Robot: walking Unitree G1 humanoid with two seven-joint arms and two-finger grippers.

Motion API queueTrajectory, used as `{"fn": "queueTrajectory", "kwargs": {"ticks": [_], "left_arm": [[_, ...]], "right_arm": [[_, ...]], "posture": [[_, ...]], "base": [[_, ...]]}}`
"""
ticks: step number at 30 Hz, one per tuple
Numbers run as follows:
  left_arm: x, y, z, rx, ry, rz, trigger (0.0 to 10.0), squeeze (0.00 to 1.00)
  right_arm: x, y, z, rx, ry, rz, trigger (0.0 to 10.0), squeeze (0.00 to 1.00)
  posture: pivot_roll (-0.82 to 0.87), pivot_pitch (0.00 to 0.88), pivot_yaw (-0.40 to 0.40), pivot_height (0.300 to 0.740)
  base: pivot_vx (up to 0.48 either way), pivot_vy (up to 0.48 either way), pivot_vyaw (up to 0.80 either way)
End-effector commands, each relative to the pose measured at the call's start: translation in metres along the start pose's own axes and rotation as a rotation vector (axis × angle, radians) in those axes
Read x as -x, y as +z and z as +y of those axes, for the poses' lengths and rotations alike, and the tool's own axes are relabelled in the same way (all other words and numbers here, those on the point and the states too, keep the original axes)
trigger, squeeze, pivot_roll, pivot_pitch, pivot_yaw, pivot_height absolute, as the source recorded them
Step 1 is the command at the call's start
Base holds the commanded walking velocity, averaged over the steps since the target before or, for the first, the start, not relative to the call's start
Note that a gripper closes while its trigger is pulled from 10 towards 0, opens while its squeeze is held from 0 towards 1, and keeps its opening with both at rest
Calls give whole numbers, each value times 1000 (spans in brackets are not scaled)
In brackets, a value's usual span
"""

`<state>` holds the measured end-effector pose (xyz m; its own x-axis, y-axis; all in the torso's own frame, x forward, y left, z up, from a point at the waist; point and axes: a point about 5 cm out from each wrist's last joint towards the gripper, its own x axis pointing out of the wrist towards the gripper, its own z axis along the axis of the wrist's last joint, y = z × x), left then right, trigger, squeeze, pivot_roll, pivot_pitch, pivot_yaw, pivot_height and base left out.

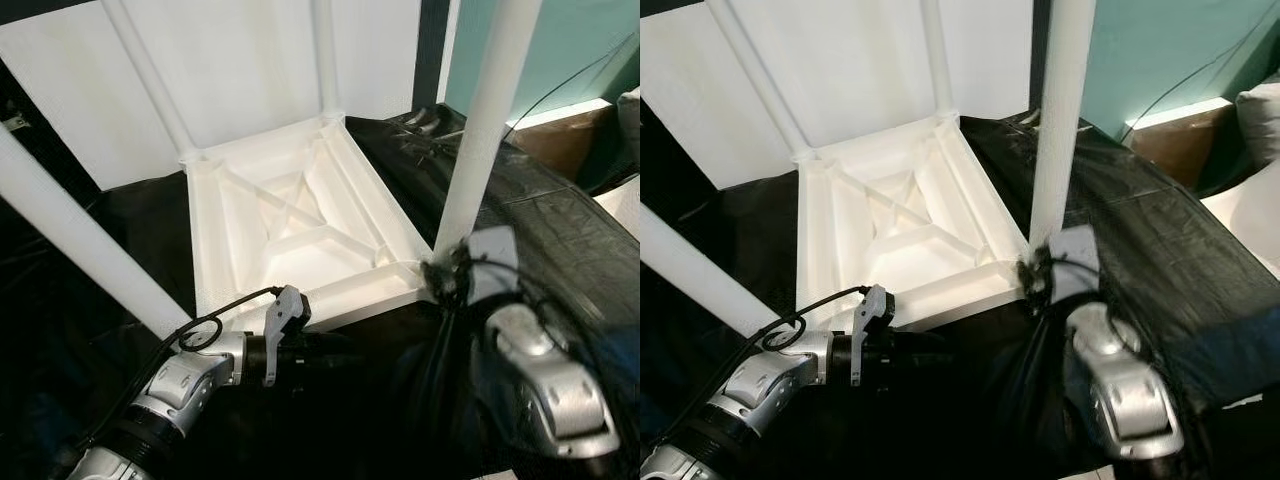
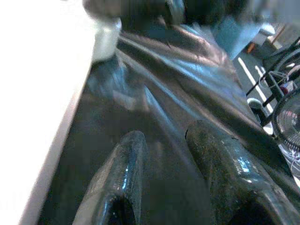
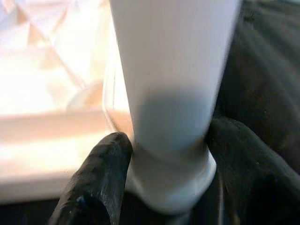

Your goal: Building children table

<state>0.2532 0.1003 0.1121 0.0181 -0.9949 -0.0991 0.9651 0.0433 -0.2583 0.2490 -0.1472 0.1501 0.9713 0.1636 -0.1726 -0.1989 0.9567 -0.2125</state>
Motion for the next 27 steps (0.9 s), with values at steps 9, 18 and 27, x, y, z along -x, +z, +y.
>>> {"fn": "queueTrajectory", "kwargs": {"ticks": [9, 18, 27], "left_arm": [[10, 72, -3, -107, -59, -397, 10000, 51], [10, 34, 4, -197, 9, -11, 10000, 16], [5, 6, 22, -242, 247, 118, 10000, 0]], "right_arm": [[29, -22, -2, -1, -32, 97, 10000, 0], [31, -12, 8, -6, -6, 49, 10000, 0], [16, 23, 16, -96, 19, -123, 10000, 0]], "posture": [[-221, 43, 104, 740], [-220, 46, 114, 740], [-182, 36, 96, 740]], "base": [[0, 0, 0], [0, 0, 0], [0, 0, 0]]}}
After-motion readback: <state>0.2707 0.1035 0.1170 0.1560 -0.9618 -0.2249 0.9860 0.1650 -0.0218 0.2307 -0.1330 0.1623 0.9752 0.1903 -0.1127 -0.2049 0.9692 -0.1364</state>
